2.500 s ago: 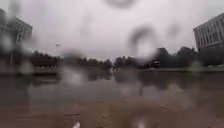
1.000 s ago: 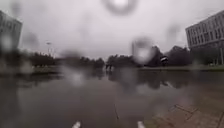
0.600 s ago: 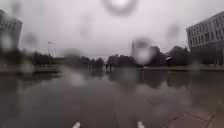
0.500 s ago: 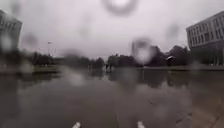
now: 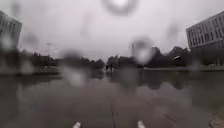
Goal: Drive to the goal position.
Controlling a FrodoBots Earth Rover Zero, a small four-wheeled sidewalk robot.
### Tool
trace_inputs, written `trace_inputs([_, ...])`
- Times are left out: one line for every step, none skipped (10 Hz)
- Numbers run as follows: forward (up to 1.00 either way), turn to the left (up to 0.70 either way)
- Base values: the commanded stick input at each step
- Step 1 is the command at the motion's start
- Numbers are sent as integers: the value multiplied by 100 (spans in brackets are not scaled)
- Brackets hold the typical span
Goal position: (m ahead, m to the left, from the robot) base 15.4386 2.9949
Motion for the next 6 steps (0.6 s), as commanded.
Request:
trace_inputs([69, -13])
trace_inputs([69, -13])
trace_inputs([69, -8])
trace_inputs([70, 0])
trace_inputs([70, 1])
trace_inputs([69, 1])
